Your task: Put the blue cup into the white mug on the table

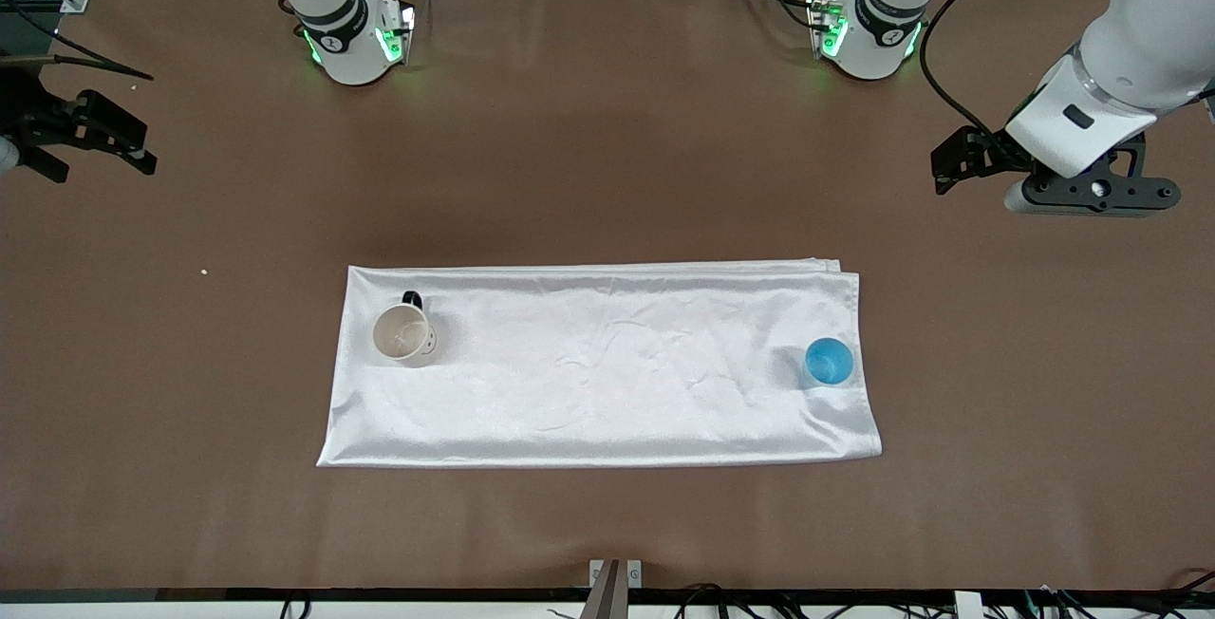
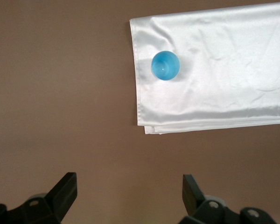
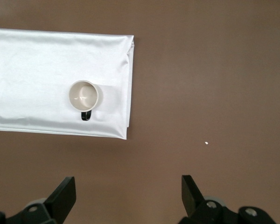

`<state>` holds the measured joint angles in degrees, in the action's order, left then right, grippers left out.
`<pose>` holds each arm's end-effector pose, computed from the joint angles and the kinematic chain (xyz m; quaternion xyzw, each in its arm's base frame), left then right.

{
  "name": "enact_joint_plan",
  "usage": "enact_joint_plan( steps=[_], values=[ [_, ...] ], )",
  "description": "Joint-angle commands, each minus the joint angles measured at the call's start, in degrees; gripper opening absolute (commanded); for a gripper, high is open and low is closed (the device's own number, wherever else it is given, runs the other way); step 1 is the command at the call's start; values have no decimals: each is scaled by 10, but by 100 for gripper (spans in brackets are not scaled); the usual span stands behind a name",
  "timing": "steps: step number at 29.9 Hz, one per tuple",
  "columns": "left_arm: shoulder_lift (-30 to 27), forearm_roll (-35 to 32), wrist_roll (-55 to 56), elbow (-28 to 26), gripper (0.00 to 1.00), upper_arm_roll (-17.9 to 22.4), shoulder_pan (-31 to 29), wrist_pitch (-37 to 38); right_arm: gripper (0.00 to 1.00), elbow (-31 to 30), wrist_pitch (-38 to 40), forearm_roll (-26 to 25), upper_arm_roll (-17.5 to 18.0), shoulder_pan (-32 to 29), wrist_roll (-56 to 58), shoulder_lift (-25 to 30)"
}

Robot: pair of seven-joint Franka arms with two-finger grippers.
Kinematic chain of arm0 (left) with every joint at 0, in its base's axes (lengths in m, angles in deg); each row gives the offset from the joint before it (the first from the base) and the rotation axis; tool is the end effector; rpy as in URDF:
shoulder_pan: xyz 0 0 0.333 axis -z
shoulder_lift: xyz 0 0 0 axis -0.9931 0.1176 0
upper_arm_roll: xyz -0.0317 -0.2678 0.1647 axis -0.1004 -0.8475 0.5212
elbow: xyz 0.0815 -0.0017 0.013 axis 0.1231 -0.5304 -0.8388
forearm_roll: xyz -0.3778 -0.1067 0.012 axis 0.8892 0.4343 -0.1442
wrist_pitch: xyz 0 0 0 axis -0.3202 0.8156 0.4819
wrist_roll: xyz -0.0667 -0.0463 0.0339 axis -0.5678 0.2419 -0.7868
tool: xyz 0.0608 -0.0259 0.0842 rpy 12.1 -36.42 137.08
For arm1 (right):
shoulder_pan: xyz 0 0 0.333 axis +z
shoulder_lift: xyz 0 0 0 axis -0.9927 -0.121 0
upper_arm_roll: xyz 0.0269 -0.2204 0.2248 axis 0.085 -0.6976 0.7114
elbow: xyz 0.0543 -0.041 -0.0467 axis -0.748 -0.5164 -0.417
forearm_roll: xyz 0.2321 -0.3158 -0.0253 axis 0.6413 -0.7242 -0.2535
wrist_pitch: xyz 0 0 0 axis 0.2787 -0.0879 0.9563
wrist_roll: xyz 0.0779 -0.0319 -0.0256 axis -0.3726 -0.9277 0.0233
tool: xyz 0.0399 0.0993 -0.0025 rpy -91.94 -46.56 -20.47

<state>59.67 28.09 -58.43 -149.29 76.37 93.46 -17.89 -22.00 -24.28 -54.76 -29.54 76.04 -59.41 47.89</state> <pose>0.5468 -0.1268 0.6038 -0.9992 0.0390 0.0100 0.0079 0.5354 0.0026 0.6559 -0.9991 -0.0348 -0.0221 0.0051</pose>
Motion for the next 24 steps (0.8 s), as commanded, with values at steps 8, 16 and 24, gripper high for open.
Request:
enact_joint_plan(
  steps=[8, 16, 24],
  values=[
    [7, 2, -1, 14, 100, 1, -1, 2, 100, 12, 10, -24, 4, -3, 8, -12],
    [8, -2, -2, 12, 100, 1, 0, -15, 100, 12, 8, -23, 4, -5, 5, -13],
    [8, -6, -2, 8, 100, -2, 4, -21, 100, 11, 11, -20, 4, -11, 4, -17]
  ],
)
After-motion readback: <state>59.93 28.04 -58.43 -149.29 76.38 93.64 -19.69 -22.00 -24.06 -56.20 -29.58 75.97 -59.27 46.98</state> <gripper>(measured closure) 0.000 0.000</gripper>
